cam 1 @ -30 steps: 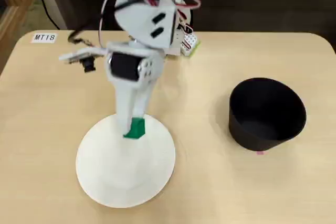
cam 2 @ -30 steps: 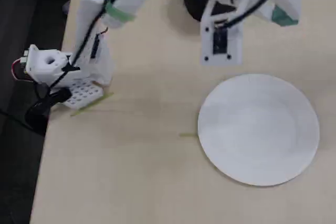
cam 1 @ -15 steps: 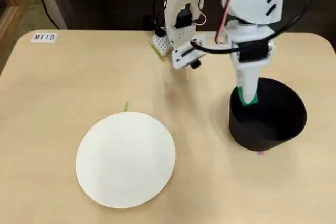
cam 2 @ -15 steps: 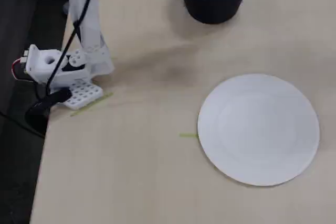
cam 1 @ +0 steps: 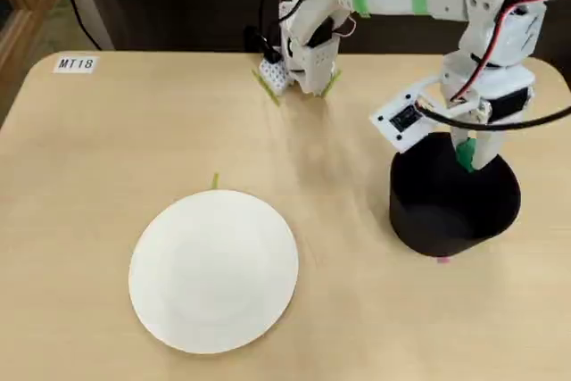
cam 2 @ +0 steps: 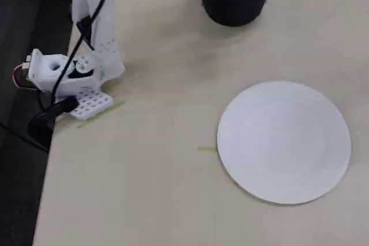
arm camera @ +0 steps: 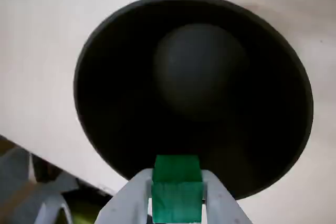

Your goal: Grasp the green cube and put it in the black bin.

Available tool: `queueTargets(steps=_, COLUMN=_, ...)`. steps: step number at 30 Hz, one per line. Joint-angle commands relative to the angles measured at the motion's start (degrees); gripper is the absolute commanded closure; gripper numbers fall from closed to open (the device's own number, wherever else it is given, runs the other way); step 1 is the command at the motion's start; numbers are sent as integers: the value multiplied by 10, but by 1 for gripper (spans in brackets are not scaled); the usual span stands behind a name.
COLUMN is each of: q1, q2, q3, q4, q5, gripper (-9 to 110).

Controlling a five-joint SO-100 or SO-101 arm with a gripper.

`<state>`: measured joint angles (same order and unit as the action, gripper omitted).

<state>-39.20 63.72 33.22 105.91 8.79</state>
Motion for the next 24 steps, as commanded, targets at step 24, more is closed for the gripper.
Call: queueTargets(steps=24, q1=-4, q2=-34, q3=-7, q4=3, q5=-33, gripper=76)
